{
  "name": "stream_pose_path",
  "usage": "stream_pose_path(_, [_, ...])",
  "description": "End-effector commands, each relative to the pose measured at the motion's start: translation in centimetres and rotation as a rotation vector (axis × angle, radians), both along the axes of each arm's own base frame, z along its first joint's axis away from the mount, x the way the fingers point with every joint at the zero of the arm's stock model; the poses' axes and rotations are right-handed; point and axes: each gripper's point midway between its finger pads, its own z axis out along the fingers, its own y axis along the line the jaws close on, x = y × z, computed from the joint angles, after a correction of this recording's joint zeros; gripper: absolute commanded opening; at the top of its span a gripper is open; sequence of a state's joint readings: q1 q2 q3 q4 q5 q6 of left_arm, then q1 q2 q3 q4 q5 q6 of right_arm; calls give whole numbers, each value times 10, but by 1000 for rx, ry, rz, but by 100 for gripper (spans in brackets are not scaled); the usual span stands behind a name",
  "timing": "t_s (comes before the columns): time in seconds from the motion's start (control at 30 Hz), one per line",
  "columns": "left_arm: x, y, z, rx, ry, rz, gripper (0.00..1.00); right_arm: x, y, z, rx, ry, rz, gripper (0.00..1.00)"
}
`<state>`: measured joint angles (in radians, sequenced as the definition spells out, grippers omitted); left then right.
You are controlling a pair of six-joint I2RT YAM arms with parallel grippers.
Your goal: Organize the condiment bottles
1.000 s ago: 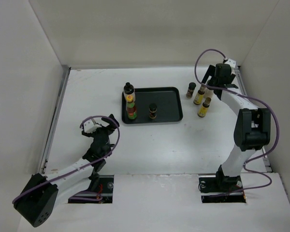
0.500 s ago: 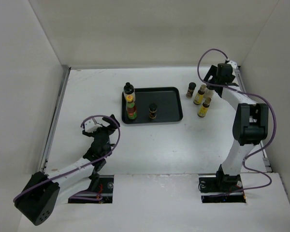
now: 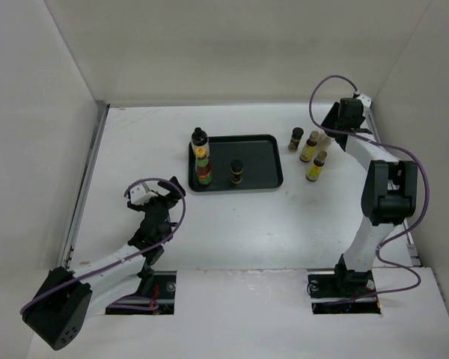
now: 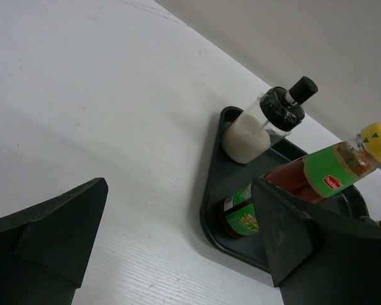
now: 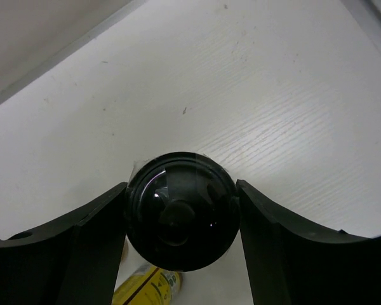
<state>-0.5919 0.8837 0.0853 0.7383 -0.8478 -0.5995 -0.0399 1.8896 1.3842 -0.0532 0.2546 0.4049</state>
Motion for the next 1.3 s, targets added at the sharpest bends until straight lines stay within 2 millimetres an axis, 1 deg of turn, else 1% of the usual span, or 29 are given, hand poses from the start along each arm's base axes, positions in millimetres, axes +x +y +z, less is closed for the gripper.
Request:
stream_pose_path(0.0, [3,-1,21,-59,-74,1,100,0,-12,143,-37,-369,-62,57])
stream_pose_path(0.03, [3,1,21,-60,-77,4,100,-4,-12,162,-48,-411,-62,57])
stream_pose_path(0.07, [2,1,22,-63,-81,4,100,-8,-10,176,-55,-443,-57,57])
stream_pose_path(0.1, [2,1,23,-65,-85,4,100,-13,-4,193,-64,-477,-40,56])
stream_pose_path(0.13, [2,1,23,-67,-85,4,100,-18,6,208,-72,-507,-18,56])
stream_pose_path(0.17, [2,1,21,-64,-81,4,100,-21,20,218,-74,-527,13,56])
stream_pose_path(0.23, [3,1,20,-61,-75,7,100,-22,55,232,-69,-546,99,56])
stream_pose_path(0.3, [3,2,20,-62,-77,7,100,-19,102,231,-51,-538,214,55])
stream_pose_path(0.5, [2,4,22,-66,-83,12,100,-14,252,204,40,-476,523,56])
stream_pose_path(0.53, [2,4,22,-68,-87,12,100,-13,274,197,49,-459,565,56])
stream_pose_path(0.6, [2,5,21,-64,-81,13,100,-12,313,182,55,-419,636,56])
stream_pose_path(0.7, [2,4,22,-66,-83,7,100,-9,349,160,49,-370,693,56])
stream_pose_path(0.77, [2,4,21,-66,-83,9,100,-10,368,142,46,-341,721,57])
stream_pose_path(0.83, [2,4,21,-64,-81,7,100,-8,378,124,40,-310,734,57])
stream_pose_path(0.93, [2,2,22,-68,-85,-2,100,-7,385,101,28,-272,740,57])
stream_pose_path(1.03, [3,2,20,-65,-78,-3,100,-4,390,85,21,-252,745,57])
stream_pose_path(1.17, [4,0,18,-62,-71,-11,100,-6,398,68,-2,-233,748,58])
stream_pose_path(1.27, [4,0,20,-66,-76,-11,100,-9,408,58,-11,-225,763,60])
